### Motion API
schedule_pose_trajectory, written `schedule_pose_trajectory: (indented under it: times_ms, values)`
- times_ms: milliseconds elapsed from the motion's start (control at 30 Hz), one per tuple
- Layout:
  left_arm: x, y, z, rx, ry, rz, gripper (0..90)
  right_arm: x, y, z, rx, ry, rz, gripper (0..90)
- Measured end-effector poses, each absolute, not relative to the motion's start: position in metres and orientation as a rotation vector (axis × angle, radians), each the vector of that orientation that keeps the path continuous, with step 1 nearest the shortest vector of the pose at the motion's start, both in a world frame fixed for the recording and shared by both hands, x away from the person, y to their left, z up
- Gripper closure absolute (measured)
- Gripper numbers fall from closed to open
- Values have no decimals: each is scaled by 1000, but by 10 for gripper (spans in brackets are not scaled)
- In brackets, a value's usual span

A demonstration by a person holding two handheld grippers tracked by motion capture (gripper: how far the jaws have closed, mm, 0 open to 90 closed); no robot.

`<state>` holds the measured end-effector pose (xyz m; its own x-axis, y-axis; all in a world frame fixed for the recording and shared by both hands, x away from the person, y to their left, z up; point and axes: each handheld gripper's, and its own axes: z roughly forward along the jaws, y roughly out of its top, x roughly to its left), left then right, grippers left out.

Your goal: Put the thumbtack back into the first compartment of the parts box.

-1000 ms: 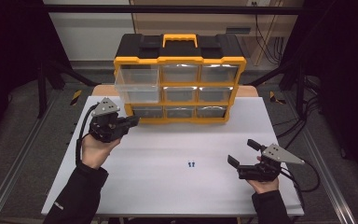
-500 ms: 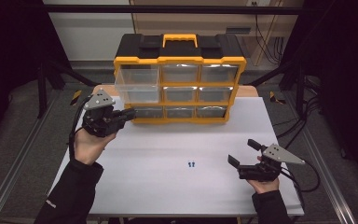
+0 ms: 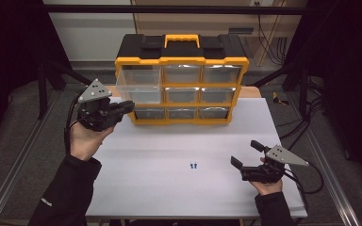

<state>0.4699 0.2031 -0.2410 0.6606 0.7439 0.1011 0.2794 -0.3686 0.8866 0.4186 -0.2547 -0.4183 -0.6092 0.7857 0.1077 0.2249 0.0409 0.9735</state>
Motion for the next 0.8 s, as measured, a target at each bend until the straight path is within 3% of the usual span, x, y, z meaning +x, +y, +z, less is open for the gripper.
schedule_pose_trajectory:
  times_ms: [800]
  values:
    - [480, 194, -205, 1943, 801, 690, 845, 419, -254, -418, 1024, 1859, 1595, 5]
